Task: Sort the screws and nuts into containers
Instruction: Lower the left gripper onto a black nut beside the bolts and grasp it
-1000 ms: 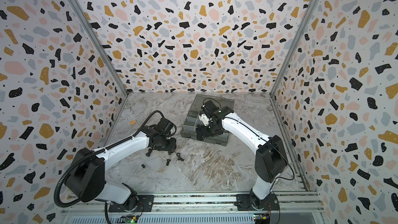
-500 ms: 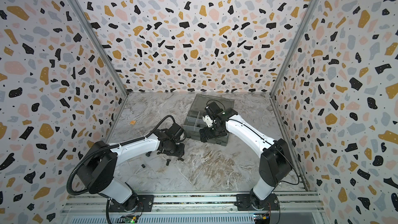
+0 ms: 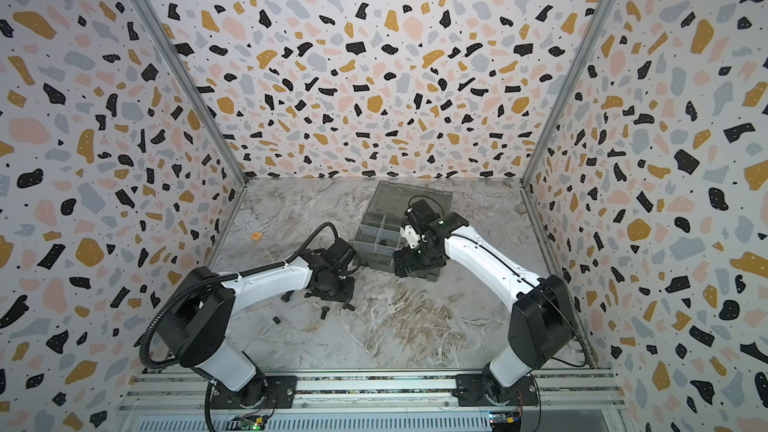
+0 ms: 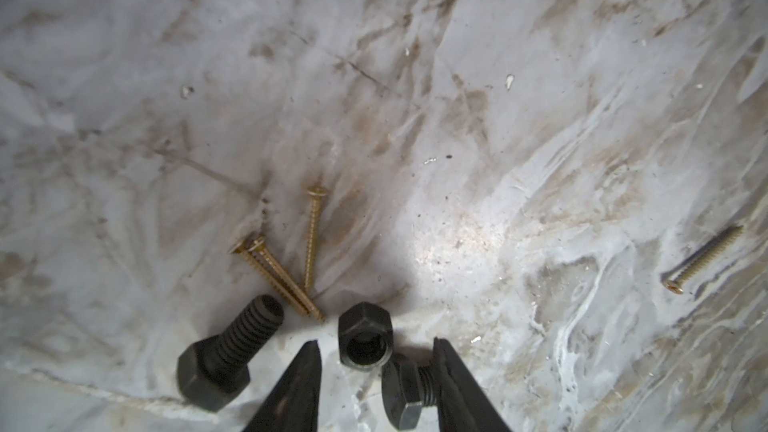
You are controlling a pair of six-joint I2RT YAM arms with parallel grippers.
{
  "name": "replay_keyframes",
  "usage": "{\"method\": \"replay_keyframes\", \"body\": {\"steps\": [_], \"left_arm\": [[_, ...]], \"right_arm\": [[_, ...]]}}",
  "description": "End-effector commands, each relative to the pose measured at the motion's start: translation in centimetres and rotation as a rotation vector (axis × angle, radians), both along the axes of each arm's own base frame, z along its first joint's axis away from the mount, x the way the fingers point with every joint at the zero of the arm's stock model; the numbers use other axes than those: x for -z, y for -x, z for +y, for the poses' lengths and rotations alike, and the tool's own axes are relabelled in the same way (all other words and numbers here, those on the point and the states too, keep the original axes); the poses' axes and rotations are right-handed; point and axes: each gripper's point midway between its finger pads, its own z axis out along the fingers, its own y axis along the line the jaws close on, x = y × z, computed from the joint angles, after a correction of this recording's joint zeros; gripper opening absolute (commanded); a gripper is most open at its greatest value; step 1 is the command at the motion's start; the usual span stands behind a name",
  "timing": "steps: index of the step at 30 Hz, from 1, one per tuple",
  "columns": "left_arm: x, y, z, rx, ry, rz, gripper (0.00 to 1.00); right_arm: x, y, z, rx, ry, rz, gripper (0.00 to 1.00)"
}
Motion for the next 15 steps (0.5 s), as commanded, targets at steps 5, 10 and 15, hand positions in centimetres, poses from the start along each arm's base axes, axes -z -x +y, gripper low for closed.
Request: {"method": "replay_keyframes", "body": {"steps": [5, 10, 15], "left_arm": [[1.1, 0.0, 0.2, 0.002, -0.018, 0.002, 0.41], [1.6, 0.1, 0.4, 0.006, -0.032, 0.007, 0.39], [2.0, -0.1, 0.4, 0.013, -0.039, 0.009, 0.38]], "right_arm": [[-1.4, 0.2, -0.7, 0.012, -0.017, -0.029, 0.92], [-1.4, 0.1, -0.7, 0.015, -0.019, -0.031, 0.92], [-1.4, 0.2, -0.8, 0.017, -0.018, -0.030, 0.92]]}}
